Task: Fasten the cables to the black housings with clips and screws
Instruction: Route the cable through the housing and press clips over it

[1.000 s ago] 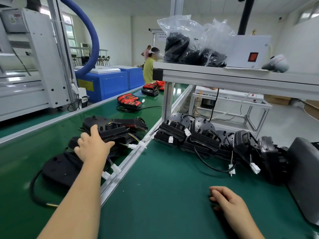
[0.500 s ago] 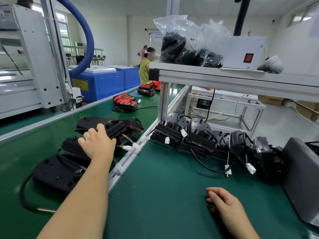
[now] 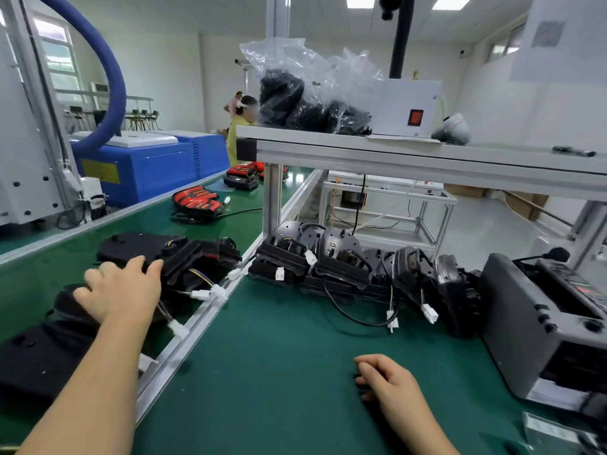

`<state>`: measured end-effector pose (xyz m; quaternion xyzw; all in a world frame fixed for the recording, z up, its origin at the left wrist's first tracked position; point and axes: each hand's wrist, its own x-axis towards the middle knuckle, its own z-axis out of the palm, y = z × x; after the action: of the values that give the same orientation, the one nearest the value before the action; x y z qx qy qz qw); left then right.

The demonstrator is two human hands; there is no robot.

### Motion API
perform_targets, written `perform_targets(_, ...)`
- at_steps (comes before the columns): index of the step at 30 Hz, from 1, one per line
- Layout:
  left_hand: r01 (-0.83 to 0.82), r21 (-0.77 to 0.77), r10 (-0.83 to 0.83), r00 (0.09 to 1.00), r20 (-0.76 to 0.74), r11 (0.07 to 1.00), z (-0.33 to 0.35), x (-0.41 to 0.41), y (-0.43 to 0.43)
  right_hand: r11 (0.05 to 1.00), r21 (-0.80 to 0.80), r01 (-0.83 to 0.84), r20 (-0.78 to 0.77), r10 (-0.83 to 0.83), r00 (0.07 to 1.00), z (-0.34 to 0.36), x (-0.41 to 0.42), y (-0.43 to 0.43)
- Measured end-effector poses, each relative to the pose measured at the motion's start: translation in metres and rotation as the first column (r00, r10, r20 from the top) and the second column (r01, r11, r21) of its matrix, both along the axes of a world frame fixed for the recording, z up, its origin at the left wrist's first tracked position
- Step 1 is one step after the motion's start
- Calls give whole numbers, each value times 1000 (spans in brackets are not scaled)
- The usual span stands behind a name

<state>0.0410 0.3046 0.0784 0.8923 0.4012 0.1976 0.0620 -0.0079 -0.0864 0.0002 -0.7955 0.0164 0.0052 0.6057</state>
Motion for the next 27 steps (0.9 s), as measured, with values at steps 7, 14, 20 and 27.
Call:
perform_targets(7, 112, 37, -117, 892, 437, 993, 16, -5, -21, 982, 182, 46, -40, -39, 998, 6, 3, -6)
perform_targets(14, 794, 138, -778, 519, 355, 593, 23, -3, -135, 945, 27, 327, 248, -323, 913, 38, 24, -48)
perform_targets(20, 930, -35, -903, 365, 229, 367, -19, -20, -210, 751, -232, 619, 346, -530, 774, 76, 69, -105)
perform_targets(27, 938, -151, -906, 342, 250, 313, -57, -36, -228, 548, -690, 472, 267, -414, 870, 77, 113, -113)
